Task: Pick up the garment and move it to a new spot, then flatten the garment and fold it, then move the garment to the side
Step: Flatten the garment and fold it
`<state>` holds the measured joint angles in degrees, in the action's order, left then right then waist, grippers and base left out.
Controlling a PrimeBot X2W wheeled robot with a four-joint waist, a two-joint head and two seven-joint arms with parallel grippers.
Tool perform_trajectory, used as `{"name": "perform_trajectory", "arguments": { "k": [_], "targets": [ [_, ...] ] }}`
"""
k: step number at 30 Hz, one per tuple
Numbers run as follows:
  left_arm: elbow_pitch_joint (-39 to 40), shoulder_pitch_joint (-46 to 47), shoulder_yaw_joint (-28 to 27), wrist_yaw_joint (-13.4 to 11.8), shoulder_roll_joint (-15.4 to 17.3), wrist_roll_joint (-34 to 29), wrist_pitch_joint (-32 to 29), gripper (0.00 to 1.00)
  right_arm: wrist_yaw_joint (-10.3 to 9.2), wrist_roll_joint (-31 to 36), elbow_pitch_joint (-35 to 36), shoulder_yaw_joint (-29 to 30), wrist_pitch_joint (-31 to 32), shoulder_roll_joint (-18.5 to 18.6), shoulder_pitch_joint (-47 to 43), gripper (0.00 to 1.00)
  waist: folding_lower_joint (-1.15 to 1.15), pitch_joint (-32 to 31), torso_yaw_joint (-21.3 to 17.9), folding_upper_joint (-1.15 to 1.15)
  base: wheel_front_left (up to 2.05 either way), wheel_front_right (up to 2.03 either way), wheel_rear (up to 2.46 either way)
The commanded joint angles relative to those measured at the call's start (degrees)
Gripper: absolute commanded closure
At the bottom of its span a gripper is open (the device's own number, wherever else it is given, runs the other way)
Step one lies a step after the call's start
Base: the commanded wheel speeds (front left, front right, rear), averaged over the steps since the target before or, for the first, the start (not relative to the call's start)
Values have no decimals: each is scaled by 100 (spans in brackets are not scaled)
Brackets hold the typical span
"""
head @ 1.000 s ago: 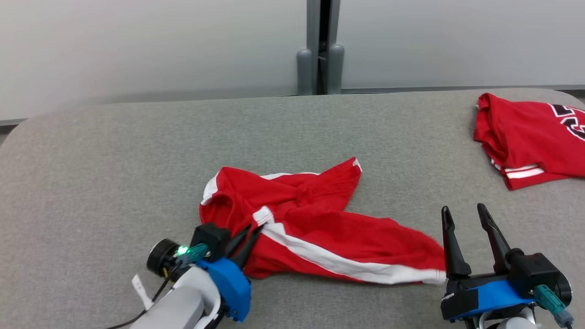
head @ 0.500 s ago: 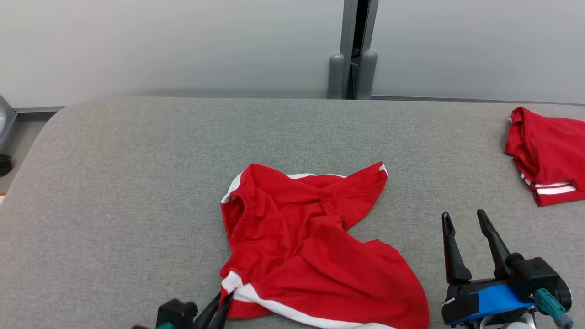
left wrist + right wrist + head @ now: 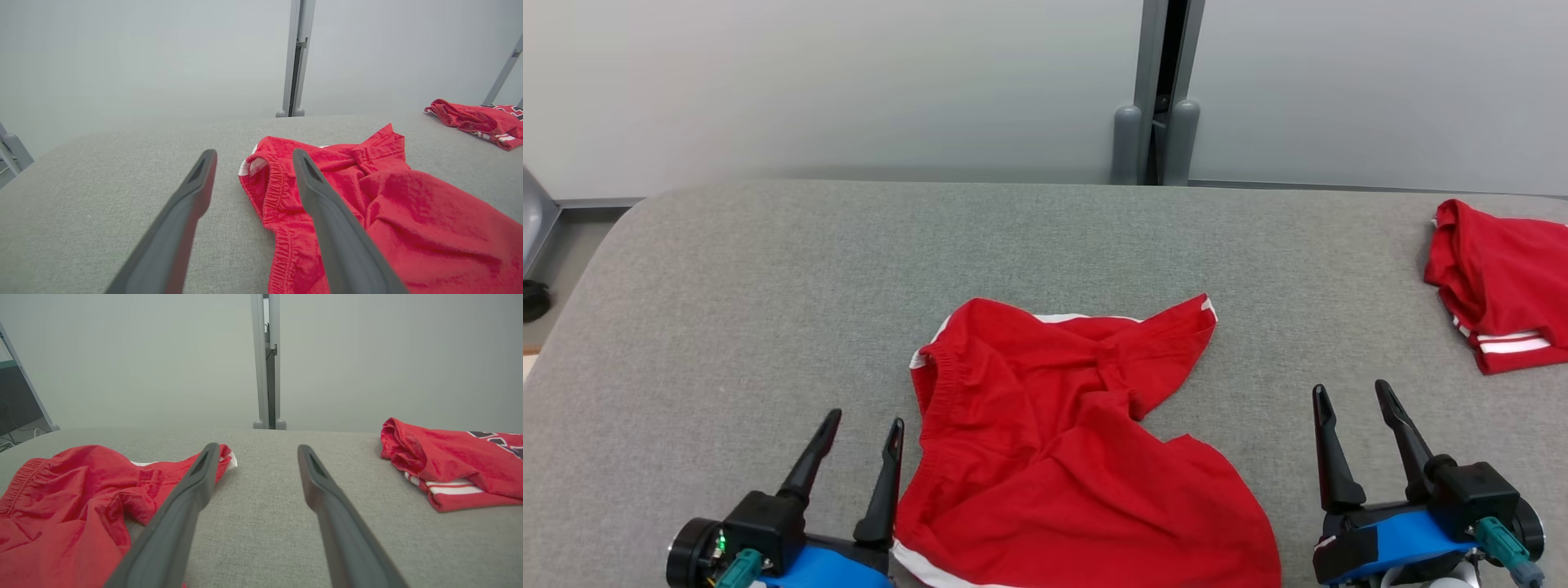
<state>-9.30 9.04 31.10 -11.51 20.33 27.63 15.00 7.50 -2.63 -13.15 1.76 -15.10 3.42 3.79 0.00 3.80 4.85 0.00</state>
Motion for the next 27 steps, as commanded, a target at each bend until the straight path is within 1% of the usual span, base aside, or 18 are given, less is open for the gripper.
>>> {"name": "perform_trajectory", "arguments": {
  "k": [1,8,16,17,22,27],
  "targets": [
    [59,-67,-98,3,-28,-77,21,0,-2,-28,-11,-14,-3,33,-3,0,0,-16,-35,0,0,0,0],
    [264,-171,-904,226,-415,-585,22,0,-2,-48,-75,-7,-3,46,-39,0,0,-60,-164,0,0,0,0],
    [98,-132,-1651,620,-782,-1039,22,0,-2,-62,-294,-122,-3,97,13,0,0,-64,-238,0,0,0,0],
    [58,-161,-1795,716,-855,-1135,22,0,-2,-93,-371,-224,-3,155,111,0,0,-65,-244,0,0,0,0],
    [-27,-229,-2101,914,-1038,-1341,22,0,-2,-188,-726,-747,80,385,437,0,0,-59,-236,0,0,0,0],
    [-68,-222,-2297,1105,-1231,-1533,22,0,-2,-359,-1073,-1456,539,645,906,0,0,0,-182,0,0,0,0]
  ]
}}
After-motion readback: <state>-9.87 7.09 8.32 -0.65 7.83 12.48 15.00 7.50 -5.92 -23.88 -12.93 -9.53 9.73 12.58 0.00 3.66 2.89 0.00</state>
